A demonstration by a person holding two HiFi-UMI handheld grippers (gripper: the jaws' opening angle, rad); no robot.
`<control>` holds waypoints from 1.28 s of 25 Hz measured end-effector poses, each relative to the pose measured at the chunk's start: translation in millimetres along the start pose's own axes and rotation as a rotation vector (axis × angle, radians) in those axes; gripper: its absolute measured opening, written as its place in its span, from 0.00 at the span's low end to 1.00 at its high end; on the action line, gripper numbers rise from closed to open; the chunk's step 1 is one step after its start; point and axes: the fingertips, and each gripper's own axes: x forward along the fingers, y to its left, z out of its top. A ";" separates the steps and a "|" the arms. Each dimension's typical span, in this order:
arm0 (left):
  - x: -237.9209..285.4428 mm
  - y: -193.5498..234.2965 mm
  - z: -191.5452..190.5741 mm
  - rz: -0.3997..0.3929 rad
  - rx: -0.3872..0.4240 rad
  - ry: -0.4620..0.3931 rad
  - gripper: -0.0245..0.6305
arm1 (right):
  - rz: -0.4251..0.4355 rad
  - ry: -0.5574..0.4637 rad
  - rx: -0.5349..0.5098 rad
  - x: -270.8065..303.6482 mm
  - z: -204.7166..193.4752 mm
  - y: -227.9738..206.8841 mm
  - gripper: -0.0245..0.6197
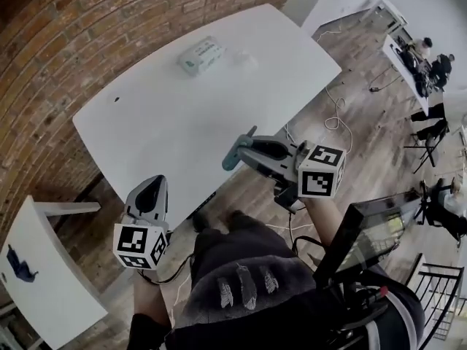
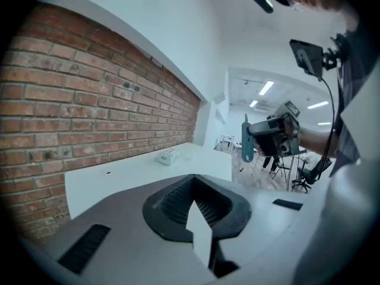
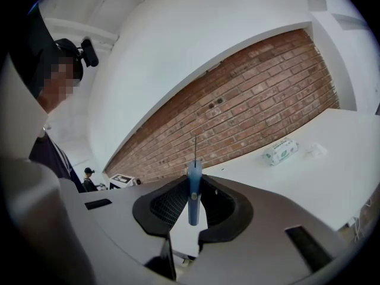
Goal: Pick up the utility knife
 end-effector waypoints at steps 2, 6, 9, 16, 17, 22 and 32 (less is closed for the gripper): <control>0.9 -6.0 2.3 -0.015 0.017 0.000 0.03 | -0.020 -0.001 0.003 -8.0 -2.6 -1.4 0.14; 3.9 -19.9 7.6 -0.037 0.019 -0.002 0.03 | -0.023 -0.028 0.004 -24.9 -1.4 -1.0 0.14; 7.7 -35.2 9.9 -0.033 0.041 0.002 0.03 | -0.014 -0.038 -0.004 -41.8 -5.0 -2.5 0.14; 26.3 -111.2 20.5 -0.030 0.101 -0.011 0.03 | 0.040 -0.079 0.040 -108.9 -32.2 -9.0 0.14; 28.5 -125.1 23.2 -0.029 0.113 -0.017 0.03 | 0.049 -0.092 0.046 -121.6 -35.6 -10.3 0.14; 37.6 -201.7 25.3 -0.031 0.165 -0.025 0.03 | 0.083 -0.160 0.088 -192.9 -52.2 -22.8 0.14; 1.5 -294.4 11.9 0.100 0.209 -0.010 0.03 | 0.205 -0.151 0.128 -270.7 -88.2 -17.5 0.14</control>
